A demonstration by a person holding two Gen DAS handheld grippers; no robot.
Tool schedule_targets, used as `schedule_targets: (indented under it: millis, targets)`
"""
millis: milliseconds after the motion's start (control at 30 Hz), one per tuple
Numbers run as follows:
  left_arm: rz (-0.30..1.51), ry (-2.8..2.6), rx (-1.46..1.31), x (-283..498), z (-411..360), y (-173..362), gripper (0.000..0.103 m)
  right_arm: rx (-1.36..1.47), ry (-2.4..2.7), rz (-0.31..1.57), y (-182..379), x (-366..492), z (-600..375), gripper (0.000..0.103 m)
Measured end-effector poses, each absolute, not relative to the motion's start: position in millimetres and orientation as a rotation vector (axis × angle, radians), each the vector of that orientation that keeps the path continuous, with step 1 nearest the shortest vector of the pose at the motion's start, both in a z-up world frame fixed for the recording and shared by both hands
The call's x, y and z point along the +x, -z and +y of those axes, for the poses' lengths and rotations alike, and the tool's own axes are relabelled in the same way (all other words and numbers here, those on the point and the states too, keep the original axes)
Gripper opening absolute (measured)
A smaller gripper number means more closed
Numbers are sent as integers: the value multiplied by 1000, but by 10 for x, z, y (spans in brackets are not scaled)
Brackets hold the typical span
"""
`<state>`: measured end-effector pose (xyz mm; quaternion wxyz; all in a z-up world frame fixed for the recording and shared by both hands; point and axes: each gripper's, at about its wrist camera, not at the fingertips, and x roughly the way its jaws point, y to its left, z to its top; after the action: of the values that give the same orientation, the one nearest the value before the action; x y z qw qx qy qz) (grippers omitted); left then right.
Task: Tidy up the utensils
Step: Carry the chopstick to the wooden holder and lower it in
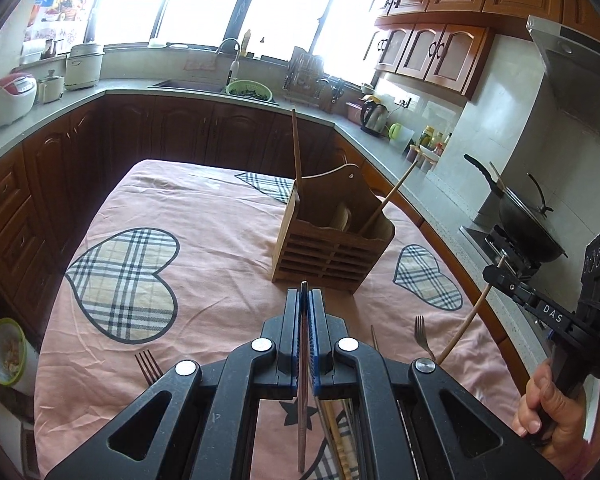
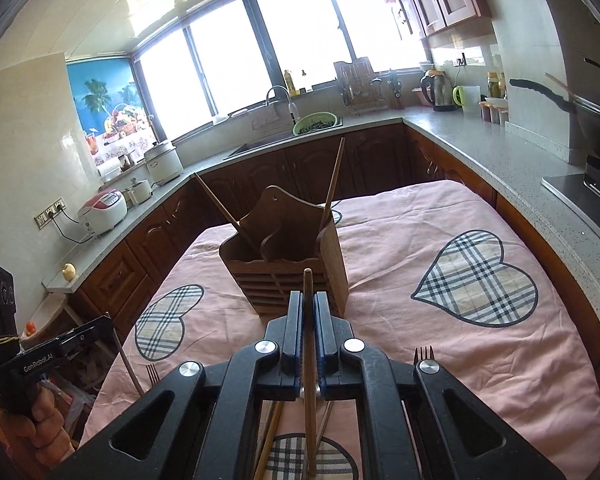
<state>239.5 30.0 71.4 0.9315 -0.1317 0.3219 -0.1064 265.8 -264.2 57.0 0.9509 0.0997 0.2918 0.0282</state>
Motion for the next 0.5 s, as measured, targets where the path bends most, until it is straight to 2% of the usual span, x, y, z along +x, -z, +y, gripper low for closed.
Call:
schedule_targets:
  millis: [500]
  targets:
    - [569,216,-291,2277,449,-939,2,196,-65,524,-818,2573,-2627,5]
